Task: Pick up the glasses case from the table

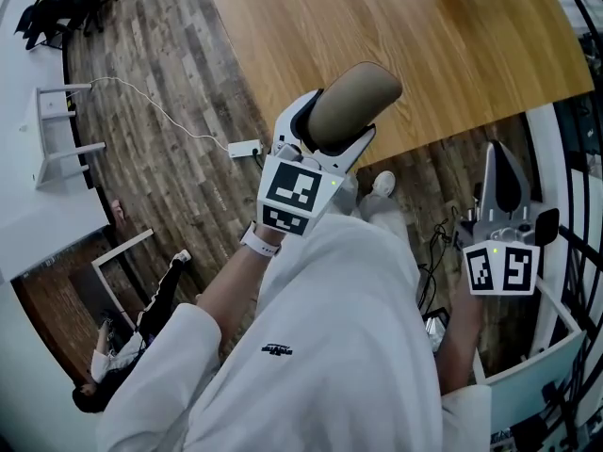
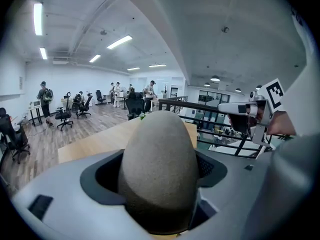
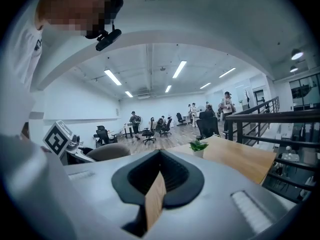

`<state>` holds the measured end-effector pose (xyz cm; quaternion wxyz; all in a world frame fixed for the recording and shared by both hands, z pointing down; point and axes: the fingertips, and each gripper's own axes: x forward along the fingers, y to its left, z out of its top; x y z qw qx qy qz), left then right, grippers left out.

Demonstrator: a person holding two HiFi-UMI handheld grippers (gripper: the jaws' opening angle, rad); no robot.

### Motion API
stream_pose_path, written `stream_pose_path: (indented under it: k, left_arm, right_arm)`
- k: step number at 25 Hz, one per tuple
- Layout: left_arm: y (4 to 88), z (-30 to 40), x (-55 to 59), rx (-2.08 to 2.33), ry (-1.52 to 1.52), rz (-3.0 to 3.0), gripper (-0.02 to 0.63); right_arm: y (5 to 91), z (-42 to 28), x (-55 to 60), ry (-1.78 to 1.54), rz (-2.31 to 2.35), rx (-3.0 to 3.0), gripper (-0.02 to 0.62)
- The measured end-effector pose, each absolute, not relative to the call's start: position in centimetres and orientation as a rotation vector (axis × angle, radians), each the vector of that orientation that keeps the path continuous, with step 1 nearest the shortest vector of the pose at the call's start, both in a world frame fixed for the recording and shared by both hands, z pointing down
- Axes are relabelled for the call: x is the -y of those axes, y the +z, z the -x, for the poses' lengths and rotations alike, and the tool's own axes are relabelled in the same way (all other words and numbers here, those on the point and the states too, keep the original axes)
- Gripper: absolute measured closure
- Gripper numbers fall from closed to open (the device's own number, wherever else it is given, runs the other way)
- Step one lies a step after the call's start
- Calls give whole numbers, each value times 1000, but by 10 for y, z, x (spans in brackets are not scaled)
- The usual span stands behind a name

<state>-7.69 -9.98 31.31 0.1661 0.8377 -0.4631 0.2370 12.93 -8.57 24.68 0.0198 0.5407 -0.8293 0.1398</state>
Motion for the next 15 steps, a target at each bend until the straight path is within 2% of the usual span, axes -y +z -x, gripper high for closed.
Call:
stream_pose_path:
  k: [15]
  left_arm:
    - [255,102,76,1450,575,-2412,222]
  right_arm:
    - [213,-112,64,320,-1623,2623,585]
